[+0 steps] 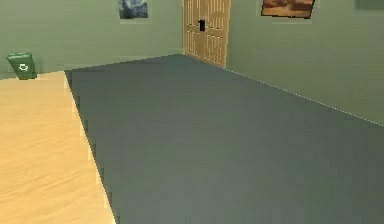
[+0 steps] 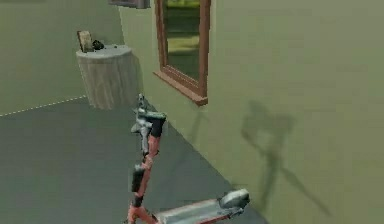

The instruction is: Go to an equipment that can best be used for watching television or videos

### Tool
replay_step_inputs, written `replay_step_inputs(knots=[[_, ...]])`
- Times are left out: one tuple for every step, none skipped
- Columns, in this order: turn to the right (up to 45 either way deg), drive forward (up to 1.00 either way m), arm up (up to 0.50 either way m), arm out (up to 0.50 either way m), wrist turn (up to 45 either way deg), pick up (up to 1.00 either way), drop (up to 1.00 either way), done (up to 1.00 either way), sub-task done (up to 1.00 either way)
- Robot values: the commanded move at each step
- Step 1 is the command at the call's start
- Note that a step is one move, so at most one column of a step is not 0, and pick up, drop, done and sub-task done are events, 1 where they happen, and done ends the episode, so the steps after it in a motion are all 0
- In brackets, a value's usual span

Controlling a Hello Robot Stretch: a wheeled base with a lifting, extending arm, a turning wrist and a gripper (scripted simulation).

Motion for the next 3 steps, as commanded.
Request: replay_step_inputs(knots=[[0.0,0.05,0.0,0.0,0.0,0.0,0.0,0.0,0.0],[-45.0,0.0,0.0,0.0,0.0,0.0,0.0,0.0,0.0],[-39.0,0.0,0.0,0.0,0.0,0.0,0.0,0.0,0.0]])
